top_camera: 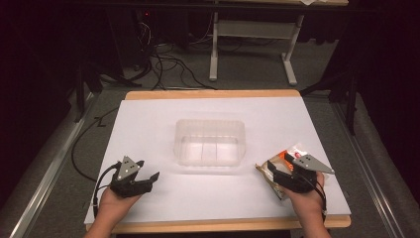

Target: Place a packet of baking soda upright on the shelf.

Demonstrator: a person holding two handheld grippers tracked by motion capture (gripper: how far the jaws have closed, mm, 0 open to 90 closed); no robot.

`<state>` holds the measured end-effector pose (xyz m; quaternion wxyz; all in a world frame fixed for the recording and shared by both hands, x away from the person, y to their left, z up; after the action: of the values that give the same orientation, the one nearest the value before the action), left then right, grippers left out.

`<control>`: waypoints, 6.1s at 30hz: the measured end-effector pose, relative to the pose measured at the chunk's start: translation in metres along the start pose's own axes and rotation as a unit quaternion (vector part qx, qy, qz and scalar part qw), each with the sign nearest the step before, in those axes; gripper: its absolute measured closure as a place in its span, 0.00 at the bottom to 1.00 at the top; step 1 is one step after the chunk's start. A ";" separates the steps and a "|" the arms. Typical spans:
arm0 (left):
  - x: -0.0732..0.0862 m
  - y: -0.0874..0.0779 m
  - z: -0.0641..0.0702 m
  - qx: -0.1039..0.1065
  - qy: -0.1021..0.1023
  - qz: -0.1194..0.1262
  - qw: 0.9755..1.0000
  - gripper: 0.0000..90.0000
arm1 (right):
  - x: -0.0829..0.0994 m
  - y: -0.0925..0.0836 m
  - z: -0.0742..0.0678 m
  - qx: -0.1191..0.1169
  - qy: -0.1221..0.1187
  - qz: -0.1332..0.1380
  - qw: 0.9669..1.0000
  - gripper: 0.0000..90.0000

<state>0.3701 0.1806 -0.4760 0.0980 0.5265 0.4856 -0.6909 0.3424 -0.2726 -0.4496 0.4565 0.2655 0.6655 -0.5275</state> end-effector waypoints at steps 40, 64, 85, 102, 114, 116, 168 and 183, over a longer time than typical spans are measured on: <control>0.001 0.007 0.002 0.000 0.010 -0.015 1.000 0.34 | 0.073 -0.027 0.134 0.034 0.212 -0.097 0.972 0.47; 0.003 0.012 0.006 0.001 0.019 -0.029 0.999 0.34 | 0.050 -0.022 0.110 -0.032 0.167 -0.067 0.983 1.00; 0.003 0.011 0.006 -0.001 0.022 -0.028 0.999 0.34 | -0.024 -0.057 0.025 -0.069 0.058 0.088 0.992 1.00; 0.003 0.014 0.007 -0.001 0.026 -0.034 0.999 0.34 | -0.054 -0.072 0.015 -0.007 0.032 0.165 0.986 1.00; 0.003 0.013 0.006 0.000 0.025 -0.032 0.999 0.34 | -0.067 -0.070 0.016 0.020 0.020 0.188 0.982 1.00; 0.003 0.012 0.005 0.000 0.027 -0.034 0.999 0.34 | -0.069 -0.069 0.014 0.021 0.016 0.189 0.982 1.00; 0.003 0.007 0.006 0.003 0.029 -0.024 0.999 0.34 | -0.166 -0.001 -0.120 -0.077 -0.046 0.251 0.964 1.00; 0.002 0.005 0.006 0.003 0.033 -0.021 0.999 0.34 | -0.171 0.018 -0.140 -0.093 -0.047 0.237 0.966 1.00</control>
<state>0.3688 0.1738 -0.4804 0.0659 0.5392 0.4971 -0.6766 0.3869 -0.1126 -0.3018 0.6222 0.3470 0.6069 -0.3522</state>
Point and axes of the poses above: each handheld gripper's, and its own axes: y roughly forward along the jaws, x roughly out of its underside, z roughly to its right, the point moved 5 cm from there along y, roughly forward along the jaws, and after that the axes turned 1 degree about x, right-handed, at the moved point
